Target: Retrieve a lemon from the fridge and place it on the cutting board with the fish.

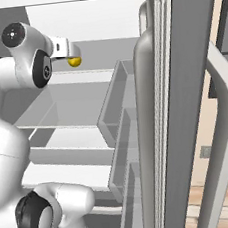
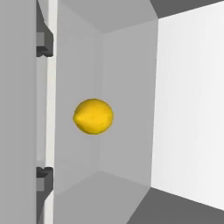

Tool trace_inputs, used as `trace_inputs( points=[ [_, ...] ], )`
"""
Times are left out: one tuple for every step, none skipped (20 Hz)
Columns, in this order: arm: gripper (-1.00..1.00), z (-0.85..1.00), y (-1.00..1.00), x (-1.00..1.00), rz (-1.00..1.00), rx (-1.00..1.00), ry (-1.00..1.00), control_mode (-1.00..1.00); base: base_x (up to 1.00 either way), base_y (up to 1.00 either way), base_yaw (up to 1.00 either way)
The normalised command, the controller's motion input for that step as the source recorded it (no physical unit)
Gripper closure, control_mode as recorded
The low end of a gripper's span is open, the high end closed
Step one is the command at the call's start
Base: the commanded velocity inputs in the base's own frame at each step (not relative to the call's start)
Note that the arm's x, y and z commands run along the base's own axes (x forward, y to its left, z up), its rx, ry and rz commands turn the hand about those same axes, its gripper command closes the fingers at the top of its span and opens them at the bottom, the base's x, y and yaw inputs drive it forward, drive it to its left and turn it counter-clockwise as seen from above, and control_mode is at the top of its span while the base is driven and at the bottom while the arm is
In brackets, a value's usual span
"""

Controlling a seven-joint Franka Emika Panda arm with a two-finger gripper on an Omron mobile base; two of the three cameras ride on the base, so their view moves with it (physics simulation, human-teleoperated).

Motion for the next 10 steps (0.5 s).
trace_inputs(
  points=[
    [-1.0,-0.2,0.0,0.19,0.0,0.0,0.0,-1.0,0.0,0.0,0.0],
    [-1.0,-0.19,0.0,0.21,0.0,0.0,0.0,-1.0,0.0,0.0,0.0],
    [-1.0,-0.16,0.0,0.28,0.0,0.0,0.0,-1.0,0.0,0.0,0.0],
    [-1.0,-0.11,0.0,0.31,0.0,0.0,0.0,-1.0,0.0,0.0,0.0],
    [-1.0,-0.07,0.0,0.35,0.0,0.0,0.0,-1.0,0.0,0.0,0.0],
    [-1.0,-0.02,0.0,0.36,0.0,0.0,0.0,-1.0,0.0,0.0,0.0],
    [-1.0,0.0,0.0,0.39,0.0,0.0,0.0,-1.0,0.0,0.0,0.0],
    [-1.0,0.0,0.0,0.41,0.0,0.0,0.0,-1.0,0.0,0.0,0.0],
    [-1.0,0.0,0.0,0.41,0.0,0.0,0.0,-1.0,0.0,0.0,0.0],
    [-1.0,0.0,0.0,0.41,0.0,0.0,0.0,-1.0,0.0,0.0,0.0]
  ],
)
